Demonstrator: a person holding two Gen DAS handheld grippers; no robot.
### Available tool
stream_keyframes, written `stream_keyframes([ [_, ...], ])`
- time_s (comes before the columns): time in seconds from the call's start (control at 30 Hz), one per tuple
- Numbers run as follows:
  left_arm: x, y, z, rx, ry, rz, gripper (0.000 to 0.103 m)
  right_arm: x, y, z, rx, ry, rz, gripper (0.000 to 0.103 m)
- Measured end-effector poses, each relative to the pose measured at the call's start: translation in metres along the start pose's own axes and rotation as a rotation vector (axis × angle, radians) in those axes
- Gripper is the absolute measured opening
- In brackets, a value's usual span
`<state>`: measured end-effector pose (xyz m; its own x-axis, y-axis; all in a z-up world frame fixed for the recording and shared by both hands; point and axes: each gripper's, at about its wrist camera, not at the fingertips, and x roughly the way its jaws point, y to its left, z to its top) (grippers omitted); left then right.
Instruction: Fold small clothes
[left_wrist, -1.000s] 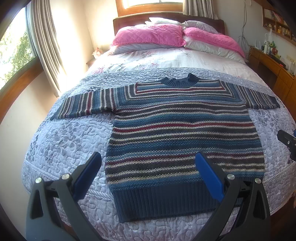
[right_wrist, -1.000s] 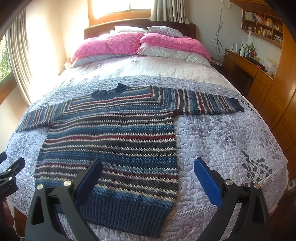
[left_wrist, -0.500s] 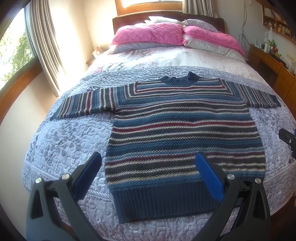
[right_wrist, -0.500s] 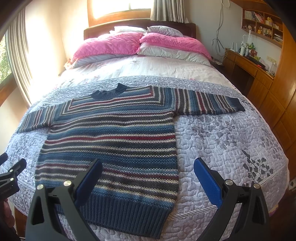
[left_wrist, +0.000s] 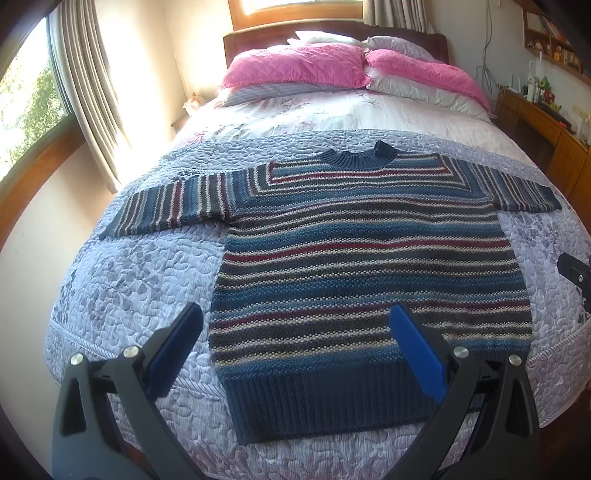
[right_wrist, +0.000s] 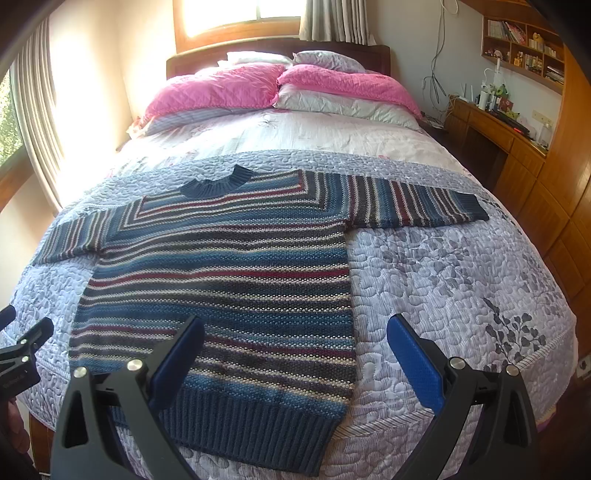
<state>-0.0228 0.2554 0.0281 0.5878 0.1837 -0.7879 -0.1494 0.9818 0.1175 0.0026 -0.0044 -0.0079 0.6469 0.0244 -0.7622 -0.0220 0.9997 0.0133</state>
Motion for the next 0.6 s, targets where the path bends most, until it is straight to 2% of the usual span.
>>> stream_keyframes([
  [0.6, 0.01, -0.005, 0.001, 0.011, 0.018, 0.007, 0.1, 0.012, -0.009, 0.002, 0.02, 0.017, 0.014, 0.099],
])
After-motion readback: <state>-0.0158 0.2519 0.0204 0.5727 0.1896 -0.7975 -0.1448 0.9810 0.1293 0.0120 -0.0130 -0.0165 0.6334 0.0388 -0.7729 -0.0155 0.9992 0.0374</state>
